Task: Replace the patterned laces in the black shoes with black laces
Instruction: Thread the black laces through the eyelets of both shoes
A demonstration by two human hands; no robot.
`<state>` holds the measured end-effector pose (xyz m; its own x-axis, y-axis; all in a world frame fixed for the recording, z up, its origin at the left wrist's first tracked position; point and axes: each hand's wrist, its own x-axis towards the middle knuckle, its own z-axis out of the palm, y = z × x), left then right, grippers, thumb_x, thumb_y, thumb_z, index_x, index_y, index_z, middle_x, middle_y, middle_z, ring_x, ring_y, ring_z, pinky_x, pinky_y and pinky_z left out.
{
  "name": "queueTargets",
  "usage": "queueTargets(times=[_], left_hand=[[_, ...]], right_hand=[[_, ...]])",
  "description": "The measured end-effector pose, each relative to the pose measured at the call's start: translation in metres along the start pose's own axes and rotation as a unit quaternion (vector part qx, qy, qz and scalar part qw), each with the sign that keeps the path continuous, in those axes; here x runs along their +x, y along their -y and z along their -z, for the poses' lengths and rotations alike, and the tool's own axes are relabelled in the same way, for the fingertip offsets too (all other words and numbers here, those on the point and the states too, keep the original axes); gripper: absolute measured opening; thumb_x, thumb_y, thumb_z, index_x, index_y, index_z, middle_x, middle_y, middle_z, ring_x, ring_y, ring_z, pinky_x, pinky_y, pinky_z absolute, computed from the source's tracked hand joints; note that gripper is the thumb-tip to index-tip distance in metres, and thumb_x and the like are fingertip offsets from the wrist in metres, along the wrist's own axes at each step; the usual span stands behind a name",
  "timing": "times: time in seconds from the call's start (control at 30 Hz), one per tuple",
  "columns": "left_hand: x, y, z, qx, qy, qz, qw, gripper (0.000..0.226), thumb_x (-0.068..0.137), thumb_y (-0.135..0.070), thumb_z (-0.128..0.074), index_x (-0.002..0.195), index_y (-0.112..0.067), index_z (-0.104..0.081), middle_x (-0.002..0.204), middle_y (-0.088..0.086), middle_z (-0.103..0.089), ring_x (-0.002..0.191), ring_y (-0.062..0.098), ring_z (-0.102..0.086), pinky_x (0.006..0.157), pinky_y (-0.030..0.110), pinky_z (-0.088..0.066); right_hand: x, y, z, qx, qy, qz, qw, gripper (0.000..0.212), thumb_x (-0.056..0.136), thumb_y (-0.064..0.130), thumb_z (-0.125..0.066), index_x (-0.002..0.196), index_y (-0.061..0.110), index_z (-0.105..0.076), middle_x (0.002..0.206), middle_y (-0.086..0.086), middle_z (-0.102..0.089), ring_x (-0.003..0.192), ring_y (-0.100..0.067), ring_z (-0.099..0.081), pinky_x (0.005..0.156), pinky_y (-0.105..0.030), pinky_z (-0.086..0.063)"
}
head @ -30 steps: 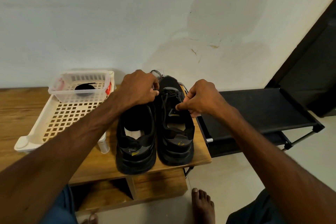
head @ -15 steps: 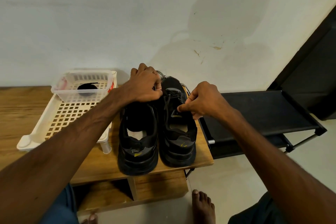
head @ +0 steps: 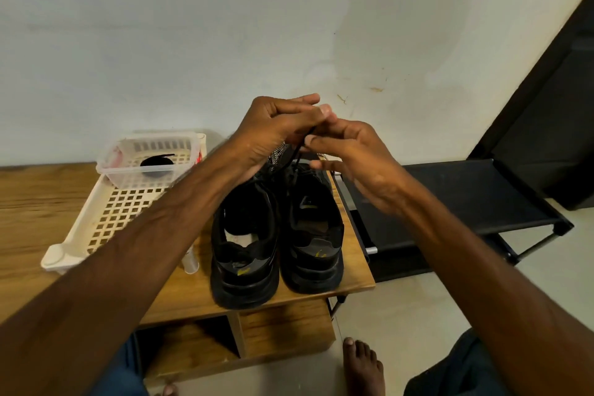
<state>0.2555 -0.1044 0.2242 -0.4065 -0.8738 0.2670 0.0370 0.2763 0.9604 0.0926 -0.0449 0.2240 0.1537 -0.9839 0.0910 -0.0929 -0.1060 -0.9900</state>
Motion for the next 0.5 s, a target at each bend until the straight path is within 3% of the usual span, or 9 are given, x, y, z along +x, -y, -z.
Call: queueTargets(times=[0.07, 0.13, 0.23, 0.4, 0.5], left_hand=[[0.001, 0.001, -0.001, -0.02, -0.036, 0.022, 0.999, 0.027, 0.09, -0.028, -0.074, 0.111, -0.012, -0.079, 0.115, -0.009, -0.076, 0.125, -0.004, -0.057, 0.089, 0.019, -0.043], [0.001, 0.005, 0.003, -0.053, -0.087, 0.048, 0.994, 0.031, 0.087, -0.036, -0.076, 0.113, -0.02, -0.079, 0.117, -0.013, -0.074, 0.118, 0.002, -0.061, 0.089, 0.029, -0.039], [0.002, 0.015, 0.016, -0.128, -0.15, 0.094, 0.976, 0.038, 0.086, -0.039, -0.078, 0.118, -0.02, -0.076, 0.116, -0.005, -0.076, 0.106, 0.009, -0.068, 0.082, 0.034, -0.038], [0.005, 0.036, 0.039, -0.146, -0.272, 0.142, 0.94, 0.029, 0.086, -0.024, -0.076, 0.112, -0.012, -0.077, 0.101, 0.003, -0.079, 0.094, 0.011, -0.075, 0.066, 0.026, -0.037], [0.007, 0.045, 0.051, -0.129, -0.327, 0.167, 0.921, 0.008, 0.088, -0.021, -0.073, 0.094, -0.017, -0.078, 0.09, -0.002, -0.08, 0.086, 0.007, -0.075, 0.061, 0.023, -0.034]], right_hand=[[-0.002, 0.003, 0.004, 0.012, -0.001, -0.017, 1.0, 0.023, 0.102, 0.018, -0.059, 0.116, 0.006, -0.073, 0.097, -0.007, -0.077, 0.097, -0.022, -0.073, 0.091, -0.036, -0.054], [-0.004, 0.005, 0.01, 0.012, -0.017, -0.016, 1.0, 0.028, 0.104, 0.026, -0.057, 0.109, 0.006, -0.076, 0.075, -0.003, -0.066, 0.075, -0.018, -0.065, 0.083, -0.033, -0.053], [-0.004, 0.005, 0.016, 0.031, -0.049, -0.02, 0.998, 0.032, 0.104, 0.032, -0.058, 0.108, 0.006, -0.076, 0.065, 0.001, -0.046, 0.056, -0.011, -0.047, 0.068, -0.028, -0.054], [-0.006, -0.002, 0.023, 0.025, -0.062, -0.076, 0.995, 0.029, 0.104, 0.023, -0.057, 0.111, 0.002, -0.076, 0.072, 0.0, -0.052, 0.056, -0.009, -0.044, 0.059, -0.024, -0.051], [-0.005, -0.006, 0.028, -0.004, -0.06, -0.12, 0.991, 0.024, 0.104, 0.014, -0.056, 0.109, 0.003, -0.076, 0.078, -0.003, -0.063, 0.062, -0.011, -0.052, 0.061, -0.025, -0.053]])
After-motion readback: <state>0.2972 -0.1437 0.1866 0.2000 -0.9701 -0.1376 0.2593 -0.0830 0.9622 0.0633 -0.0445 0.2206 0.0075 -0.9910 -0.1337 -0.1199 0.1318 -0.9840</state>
